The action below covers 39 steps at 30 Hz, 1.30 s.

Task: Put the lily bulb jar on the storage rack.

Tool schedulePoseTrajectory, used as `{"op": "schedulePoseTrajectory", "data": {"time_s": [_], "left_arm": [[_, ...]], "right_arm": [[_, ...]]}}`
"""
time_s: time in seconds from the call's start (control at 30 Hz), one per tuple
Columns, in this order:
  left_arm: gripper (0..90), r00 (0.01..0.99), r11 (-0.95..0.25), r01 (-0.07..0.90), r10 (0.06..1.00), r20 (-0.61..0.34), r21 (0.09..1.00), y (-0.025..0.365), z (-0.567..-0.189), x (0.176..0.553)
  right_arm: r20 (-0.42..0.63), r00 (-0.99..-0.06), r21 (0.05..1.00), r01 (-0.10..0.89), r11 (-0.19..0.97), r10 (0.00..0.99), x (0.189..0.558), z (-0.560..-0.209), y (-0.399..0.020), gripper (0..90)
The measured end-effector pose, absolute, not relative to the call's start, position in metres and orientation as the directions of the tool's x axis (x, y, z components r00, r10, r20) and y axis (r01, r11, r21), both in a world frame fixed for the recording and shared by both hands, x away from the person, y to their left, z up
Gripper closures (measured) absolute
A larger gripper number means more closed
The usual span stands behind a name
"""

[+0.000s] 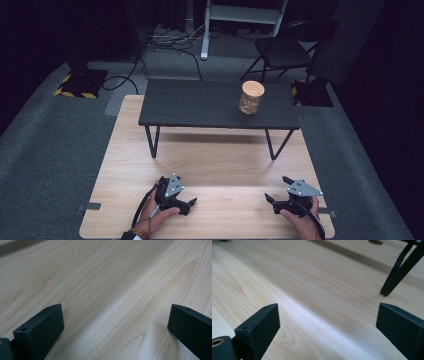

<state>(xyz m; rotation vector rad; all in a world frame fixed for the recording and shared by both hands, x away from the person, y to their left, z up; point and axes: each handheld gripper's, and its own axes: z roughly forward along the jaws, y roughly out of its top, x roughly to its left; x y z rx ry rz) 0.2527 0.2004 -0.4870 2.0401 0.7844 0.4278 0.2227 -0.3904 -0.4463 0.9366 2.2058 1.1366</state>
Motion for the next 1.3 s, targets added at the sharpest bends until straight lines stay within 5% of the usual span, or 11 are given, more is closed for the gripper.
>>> {"op": "schedulePoseTrajectory", "data": {"time_s": [0.53,1.3], "left_arm": [[0.5,0.741,-0.41,0.367,0.672,0.004,0.835,0.2,-0.487,0.253],[0.5,0.74,-0.41,0.368,0.672,0.004,0.834,0.2,-0.487,0.252]], "right_arm": [[-0.029,-0.646,0.807,0.435,0.399,0.763,0.224,-0.473,-0.396,4.8],[-0.009,-0.657,0.823,0.423,0.379,0.754,0.226,-0.48,-0.403,0.7]]}}
